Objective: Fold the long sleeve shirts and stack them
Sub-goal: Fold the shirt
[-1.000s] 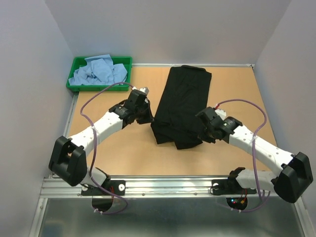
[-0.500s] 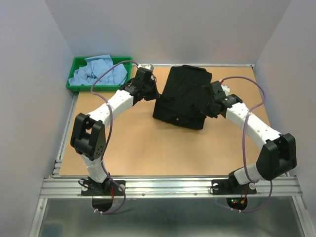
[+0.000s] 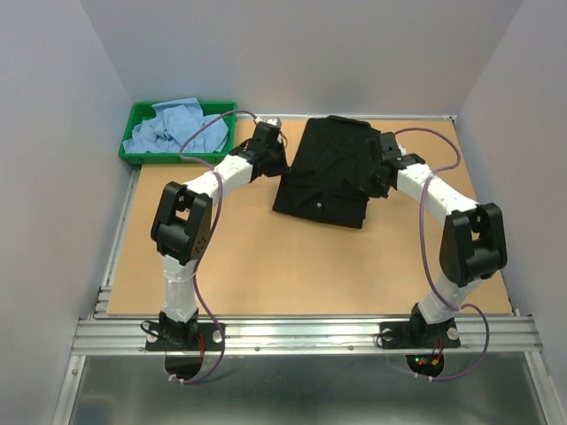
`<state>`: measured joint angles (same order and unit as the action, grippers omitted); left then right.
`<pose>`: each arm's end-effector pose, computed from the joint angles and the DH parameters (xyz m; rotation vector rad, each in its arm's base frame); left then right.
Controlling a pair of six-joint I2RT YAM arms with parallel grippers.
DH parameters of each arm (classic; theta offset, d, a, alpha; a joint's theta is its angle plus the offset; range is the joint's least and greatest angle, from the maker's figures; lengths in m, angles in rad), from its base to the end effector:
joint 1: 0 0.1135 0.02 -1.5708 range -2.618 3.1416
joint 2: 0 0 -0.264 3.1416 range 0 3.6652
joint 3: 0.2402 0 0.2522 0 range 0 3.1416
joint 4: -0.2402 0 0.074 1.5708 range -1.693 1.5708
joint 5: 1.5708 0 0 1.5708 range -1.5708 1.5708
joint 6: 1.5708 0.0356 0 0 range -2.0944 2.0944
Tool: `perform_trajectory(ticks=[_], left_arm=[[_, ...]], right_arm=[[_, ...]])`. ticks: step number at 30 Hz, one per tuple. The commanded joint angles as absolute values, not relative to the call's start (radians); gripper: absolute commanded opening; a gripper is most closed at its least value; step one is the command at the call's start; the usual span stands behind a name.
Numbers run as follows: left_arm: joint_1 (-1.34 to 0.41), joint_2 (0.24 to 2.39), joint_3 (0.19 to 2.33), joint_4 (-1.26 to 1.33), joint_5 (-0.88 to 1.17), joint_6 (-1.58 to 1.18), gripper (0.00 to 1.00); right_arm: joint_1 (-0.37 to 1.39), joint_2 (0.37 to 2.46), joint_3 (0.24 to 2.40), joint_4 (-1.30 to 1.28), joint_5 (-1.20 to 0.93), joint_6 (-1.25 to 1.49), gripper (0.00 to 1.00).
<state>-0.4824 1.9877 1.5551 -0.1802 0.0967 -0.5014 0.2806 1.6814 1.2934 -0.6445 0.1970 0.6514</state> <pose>0.4094 -0.2183 0.2437 0.0353 2.2581 -0.6501 0.3425 0.0915 0.2452 0.5434 2.5165 0.0918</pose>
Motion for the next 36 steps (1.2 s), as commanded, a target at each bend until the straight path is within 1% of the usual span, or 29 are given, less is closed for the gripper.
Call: perform_trajectory(ticks=[1, 7, 16, 21, 22, 24, 25, 26, 27, 28, 29, 30, 31, 32, 34, 36], left_arm=[[-0.466, 1.997, 1.623, -0.066, 0.064, -0.457, 0.0], [-0.466, 2.055, 1.647, 0.032, 0.087, -0.402, 0.0], [-0.466, 2.141, 1.703, 0.048, 0.086, -0.353, 0.03], [-0.466, 2.181, 1.718, 0.061, 0.075, -0.341, 0.09], [-0.466, 2.187, 1.724, 0.06, 0.068, -0.341, 0.12], [-0.466, 2.204, 1.733, 0.06, 0.061, -0.341, 0.16], [-0.465, 2.207, 1.738, 0.06, 0.06, -0.344, 0.22], [-0.466, 2.213, 1.738, 0.06, 0.058, -0.348, 0.25], [-0.466, 2.217, 1.738, 0.06, 0.06, -0.35, 0.28], [-0.466, 2.218, 1.74, 0.06, 0.061, -0.351, 0.35], [-0.466, 2.218, 1.736, 0.06, 0.063, -0.353, 0.39], [-0.466, 2.214, 1.733, 0.06, 0.064, -0.356, 0.51], [-0.466, 2.21, 1.729, 0.06, 0.066, -0.357, 0.57], [-0.466, 2.201, 1.732, 0.058, 0.067, -0.357, 0.63], [-0.466, 2.188, 1.736, 0.06, 0.061, -0.362, 0.72], [-0.465, 2.165, 1.744, 0.06, 0.054, -0.365, 0.73]], right_arm=[[0.258, 1.725, 1.382, -0.588, 0.173, 0.608, 0.01], [0.23, 1.802, 1.436, -0.583, 0.141, 0.597, 0.01], [0.216, 1.864, 1.448, -0.58, 0.161, 0.595, 0.01], [0.212, 1.876, 1.437, -0.575, 0.183, 0.607, 0.02], [0.213, 1.885, 1.442, -0.572, 0.183, 0.604, 0.04], [0.213, 1.893, 1.453, -0.574, 0.187, 0.601, 0.06], [0.213, 1.894, 1.462, -0.574, 0.192, 0.598, 0.09], [0.213, 1.893, 1.466, -0.574, 0.193, 0.598, 0.12], [0.213, 1.89, 1.473, -0.574, 0.195, 0.595, 0.16], [0.213, 1.888, 1.476, -0.574, 0.192, 0.589, 0.24], [0.212, 1.875, 1.489, -0.574, 0.187, 0.572, 0.27], [0.213, 1.865, 1.496, -0.574, 0.183, 0.565, 0.31], [0.213, 1.853, 1.502, -0.574, 0.183, 0.548, 0.39], [0.213, 1.827, 1.512, -0.574, 0.186, 0.539, 0.44], [0.213, 1.793, 1.52, -0.574, 0.195, 0.506, 0.54], [0.212, 1.744, 1.534, -0.574, 0.189, 0.474, 0.59]])
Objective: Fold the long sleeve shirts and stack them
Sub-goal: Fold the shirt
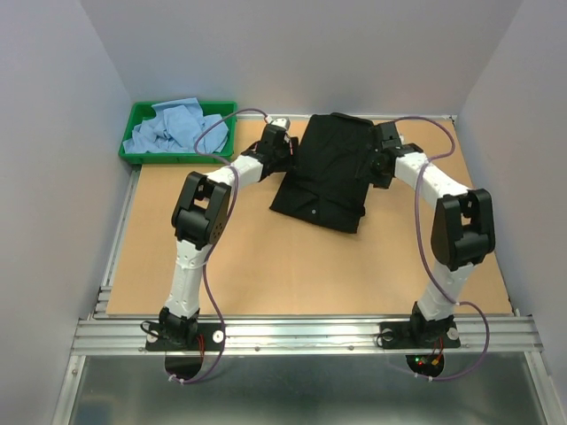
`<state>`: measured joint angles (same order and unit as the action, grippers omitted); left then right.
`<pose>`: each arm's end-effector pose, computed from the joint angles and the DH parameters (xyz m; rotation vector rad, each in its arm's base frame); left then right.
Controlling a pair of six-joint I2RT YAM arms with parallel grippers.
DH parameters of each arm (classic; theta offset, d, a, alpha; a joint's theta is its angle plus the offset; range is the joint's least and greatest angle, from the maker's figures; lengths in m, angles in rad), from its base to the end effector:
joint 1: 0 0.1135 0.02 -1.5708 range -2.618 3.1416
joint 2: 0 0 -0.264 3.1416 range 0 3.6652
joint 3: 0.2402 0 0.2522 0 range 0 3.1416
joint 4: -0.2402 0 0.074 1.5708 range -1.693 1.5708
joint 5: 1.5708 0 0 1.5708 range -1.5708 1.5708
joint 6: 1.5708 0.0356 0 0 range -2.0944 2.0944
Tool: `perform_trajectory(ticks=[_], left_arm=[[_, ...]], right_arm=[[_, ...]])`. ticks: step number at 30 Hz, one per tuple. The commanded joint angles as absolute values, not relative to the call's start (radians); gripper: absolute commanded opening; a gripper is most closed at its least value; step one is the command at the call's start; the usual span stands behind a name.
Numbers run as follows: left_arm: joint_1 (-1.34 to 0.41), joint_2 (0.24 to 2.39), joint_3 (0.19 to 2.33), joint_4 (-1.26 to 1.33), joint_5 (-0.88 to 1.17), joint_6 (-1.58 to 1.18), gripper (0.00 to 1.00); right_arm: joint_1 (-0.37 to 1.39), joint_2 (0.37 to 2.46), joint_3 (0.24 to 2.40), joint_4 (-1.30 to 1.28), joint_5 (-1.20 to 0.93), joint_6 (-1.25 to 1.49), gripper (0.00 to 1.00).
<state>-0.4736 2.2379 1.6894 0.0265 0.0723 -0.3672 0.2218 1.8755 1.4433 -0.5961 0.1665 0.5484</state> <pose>0.4603 -0.2388 0.1898 0.1589 2.1393 -0.5771 0.3945 0.0829 0.2238 0.4781 2.5334 0.0699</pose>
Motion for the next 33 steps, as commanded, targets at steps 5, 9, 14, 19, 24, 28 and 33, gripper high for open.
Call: perform_trajectory(ticks=[5, 9, 14, 19, 24, 28, 33], left_arm=[[-0.465, 2.105, 1.772, 0.045, 0.032, -0.379, 0.82], [-0.463, 2.039, 1.761, 0.002, 0.023, -0.411, 0.88], [-0.463, 1.892, 1.651, -0.066, 0.012, -0.474, 0.93], [-0.465, 1.705, 1.392, -0.071, -0.006, -0.558, 0.93], [-0.465, 1.625, 1.214, -0.02, -0.02, -0.539, 0.92], [-0.462, 1.628, 1.204, -0.037, 0.025, -0.5, 0.92], [-0.462, 1.696, 1.288, -0.052, 0.066, -0.483, 0.92]], right_arm=[[0.213, 1.642, 1.511, -0.574, 0.097, 0.359, 0.66], [0.216, 1.556, 1.405, -0.571, 0.008, 0.333, 0.74], [0.219, 1.479, 1.241, -0.558, -0.039, 0.273, 0.76], [0.221, 1.479, 1.177, -0.519, -0.094, 0.218, 0.8], [0.224, 1.496, 1.111, -0.439, -0.141, 0.225, 0.8], [0.224, 1.529, 1.1, -0.402, -0.1, 0.262, 0.8], [0.222, 1.554, 1.115, -0.399, -0.077, 0.261, 0.79]])
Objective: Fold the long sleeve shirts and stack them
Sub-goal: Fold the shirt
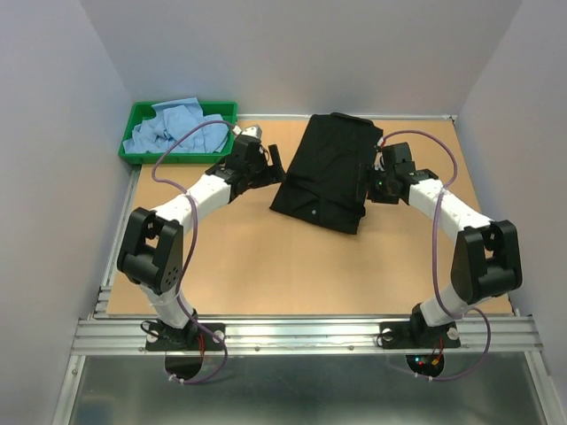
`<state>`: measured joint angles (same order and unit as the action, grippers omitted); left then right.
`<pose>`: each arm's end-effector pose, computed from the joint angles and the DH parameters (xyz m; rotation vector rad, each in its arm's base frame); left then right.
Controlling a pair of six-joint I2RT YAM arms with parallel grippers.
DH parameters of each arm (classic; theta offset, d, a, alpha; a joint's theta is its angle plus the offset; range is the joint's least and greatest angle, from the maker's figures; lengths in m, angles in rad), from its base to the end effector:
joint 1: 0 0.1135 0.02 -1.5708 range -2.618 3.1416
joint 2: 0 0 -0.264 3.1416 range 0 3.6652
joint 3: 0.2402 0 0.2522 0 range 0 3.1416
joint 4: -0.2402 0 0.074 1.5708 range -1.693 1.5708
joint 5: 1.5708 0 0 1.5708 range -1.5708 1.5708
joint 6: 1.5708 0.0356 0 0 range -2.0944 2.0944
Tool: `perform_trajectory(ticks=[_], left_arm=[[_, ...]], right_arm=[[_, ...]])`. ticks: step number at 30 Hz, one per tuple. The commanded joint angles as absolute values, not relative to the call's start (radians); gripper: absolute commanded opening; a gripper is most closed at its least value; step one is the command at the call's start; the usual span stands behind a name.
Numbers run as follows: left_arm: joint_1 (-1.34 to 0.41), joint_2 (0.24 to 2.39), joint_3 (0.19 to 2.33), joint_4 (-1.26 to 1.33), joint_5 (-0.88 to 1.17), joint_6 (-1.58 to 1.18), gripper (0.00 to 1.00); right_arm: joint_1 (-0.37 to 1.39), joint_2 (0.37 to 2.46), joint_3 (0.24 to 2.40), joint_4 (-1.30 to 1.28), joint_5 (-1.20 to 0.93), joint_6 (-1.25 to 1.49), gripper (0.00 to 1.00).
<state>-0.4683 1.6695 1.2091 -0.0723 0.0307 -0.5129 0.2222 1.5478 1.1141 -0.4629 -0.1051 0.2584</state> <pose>0.3444 -0.1754 0.2655 -0.0293 2.1649 -0.6121 0.3208 0.0763 0.2435 -0.0008 2.4909 0.3350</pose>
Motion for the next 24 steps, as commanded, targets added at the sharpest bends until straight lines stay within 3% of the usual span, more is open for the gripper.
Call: perform_trajectory(ticks=[1, 14, 24], left_arm=[[-0.462, 1.707, 1.301, -0.052, 0.063, -0.488, 0.92], [-0.462, 1.928, 1.505, -0.121, 0.077, -0.667, 0.92], [-0.463, 2.078, 1.644, -0.199, 0.089, -0.696, 0.89]], right_arm=[[0.222, 1.555, 1.117, -0.4, -0.062, 0.262, 0.79], [0.221, 1.603, 1.134, -0.4, 0.018, 0.632, 0.75], [0.219, 1.666, 1.124, -0.382, 0.008, 0.683, 0.75]])
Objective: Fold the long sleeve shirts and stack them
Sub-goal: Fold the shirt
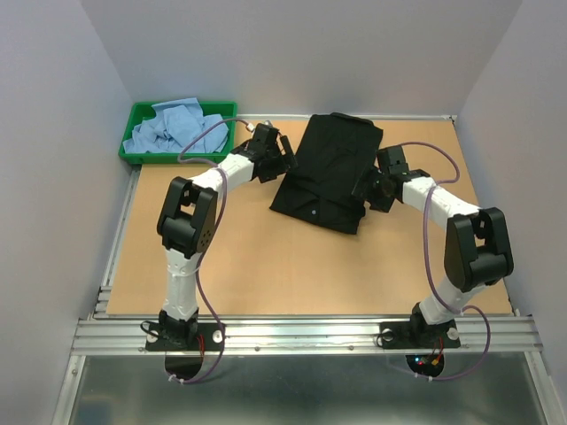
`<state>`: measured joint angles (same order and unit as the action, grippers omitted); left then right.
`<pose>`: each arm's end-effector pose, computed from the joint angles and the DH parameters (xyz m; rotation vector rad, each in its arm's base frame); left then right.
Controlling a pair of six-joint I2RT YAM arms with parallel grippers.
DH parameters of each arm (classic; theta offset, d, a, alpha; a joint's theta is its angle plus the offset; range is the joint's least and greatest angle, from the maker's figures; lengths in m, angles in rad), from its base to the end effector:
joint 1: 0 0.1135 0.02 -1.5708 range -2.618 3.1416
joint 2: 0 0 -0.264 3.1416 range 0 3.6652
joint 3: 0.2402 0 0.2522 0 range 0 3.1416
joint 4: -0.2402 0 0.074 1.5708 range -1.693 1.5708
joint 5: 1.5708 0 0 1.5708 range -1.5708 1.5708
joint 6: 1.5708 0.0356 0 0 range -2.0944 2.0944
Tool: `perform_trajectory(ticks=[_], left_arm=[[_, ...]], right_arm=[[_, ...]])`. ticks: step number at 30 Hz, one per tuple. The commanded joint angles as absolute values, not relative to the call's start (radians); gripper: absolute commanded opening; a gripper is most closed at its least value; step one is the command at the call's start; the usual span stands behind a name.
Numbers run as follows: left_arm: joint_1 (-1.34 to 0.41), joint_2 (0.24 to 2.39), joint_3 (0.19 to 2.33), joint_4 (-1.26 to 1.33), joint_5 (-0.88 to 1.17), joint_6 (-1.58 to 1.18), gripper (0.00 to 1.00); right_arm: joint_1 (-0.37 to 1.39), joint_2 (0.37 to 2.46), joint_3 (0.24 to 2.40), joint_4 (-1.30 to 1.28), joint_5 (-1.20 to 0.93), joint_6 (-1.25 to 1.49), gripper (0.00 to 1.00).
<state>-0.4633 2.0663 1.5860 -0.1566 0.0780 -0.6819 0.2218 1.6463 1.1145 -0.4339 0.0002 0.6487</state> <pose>0.4268 -0.2163 0.2207 -0.2060 2.2923 -0.7040 0.3354 0.0756 0.2141 0.5450 2.5138 0.3383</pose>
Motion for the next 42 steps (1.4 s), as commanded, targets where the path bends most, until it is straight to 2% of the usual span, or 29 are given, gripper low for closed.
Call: perform_trajectory(ticks=[1, 7, 16, 24, 31, 42], left_arm=[[-0.463, 2.085, 1.658, -0.205, 0.09, -0.693, 0.87], [-0.465, 2.118, 1.683, -0.221, 0.092, -0.677, 0.79], [-0.465, 2.157, 1.712, -0.233, 0.109, -0.667, 0.75], [-0.469, 2.164, 1.715, -0.245, 0.11, -0.658, 0.72], [-0.471, 2.175, 1.727, -0.244, 0.126, -0.661, 0.61], [-0.476, 2.178, 1.743, -0.241, 0.135, -0.66, 0.42]], right_arm=[[0.221, 1.67, 1.123, -0.377, 0.008, 0.687, 0.75], [0.219, 1.698, 1.108, -0.361, 0.011, 0.707, 0.75], [0.222, 1.713, 1.097, -0.337, -0.035, 0.729, 0.7], [0.221, 1.698, 1.062, -0.339, -0.034, 0.744, 0.69], [0.222, 1.684, 1.058, -0.339, -0.017, 0.738, 0.68], [0.222, 1.69, 1.058, -0.337, -0.035, 0.759, 0.61]])
